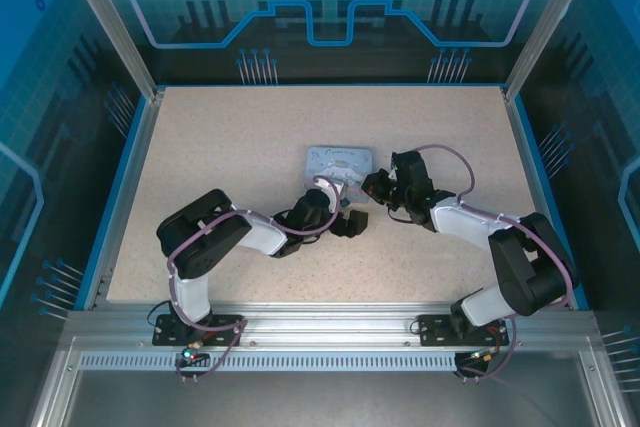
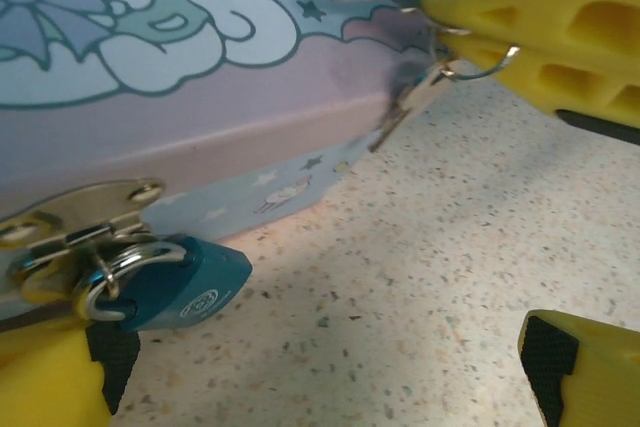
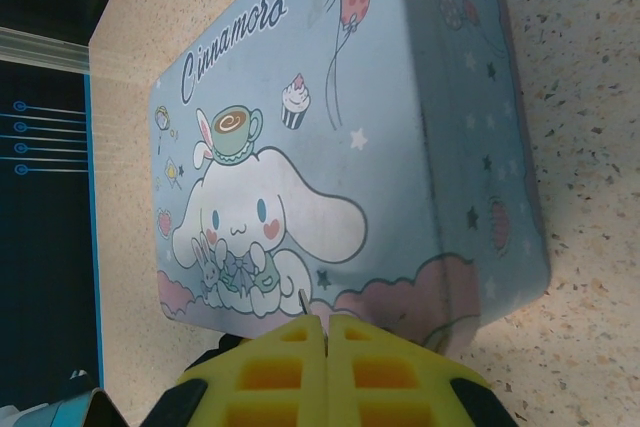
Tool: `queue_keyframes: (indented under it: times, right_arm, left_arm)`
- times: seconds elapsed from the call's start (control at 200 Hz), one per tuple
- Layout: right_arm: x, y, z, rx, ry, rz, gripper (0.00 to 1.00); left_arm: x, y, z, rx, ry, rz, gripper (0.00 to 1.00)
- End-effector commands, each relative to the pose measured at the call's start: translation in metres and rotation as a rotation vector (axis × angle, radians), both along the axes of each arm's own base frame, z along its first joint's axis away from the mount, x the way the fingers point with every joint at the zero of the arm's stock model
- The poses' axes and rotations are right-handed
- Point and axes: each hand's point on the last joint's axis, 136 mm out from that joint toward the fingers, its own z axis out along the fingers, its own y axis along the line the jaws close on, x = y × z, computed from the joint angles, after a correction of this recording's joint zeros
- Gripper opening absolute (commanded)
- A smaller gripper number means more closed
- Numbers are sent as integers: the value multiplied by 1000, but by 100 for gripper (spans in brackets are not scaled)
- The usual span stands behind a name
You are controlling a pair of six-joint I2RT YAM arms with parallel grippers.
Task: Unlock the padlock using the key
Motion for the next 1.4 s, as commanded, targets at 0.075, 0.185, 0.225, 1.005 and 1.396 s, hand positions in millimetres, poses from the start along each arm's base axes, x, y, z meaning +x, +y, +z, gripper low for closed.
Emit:
queue_keyframes:
  times: [0.075, 0.185, 0.225, 1.005, 1.396]
  right_arm:
    - [3, -8, -2, -12, 5, -23, 0]
    - [2, -8, -2, -11, 4, -22, 0]
    - [2, -8, -2, -10, 4, -22, 0]
    - [3, -8, 2, -6, 3, -22, 0]
    - [3, -9, -5, -17, 20, -24, 0]
  left_arm:
    - [6, -10, 25, -126, 15, -14, 99]
    - [10, -4, 19, -152, 39, 23, 99]
    - [12, -1, 17, -168, 50, 37, 99]
    - [18, 3, -19, -32, 119, 70, 99]
    - [15, -9, 17, -212, 68, 34, 94]
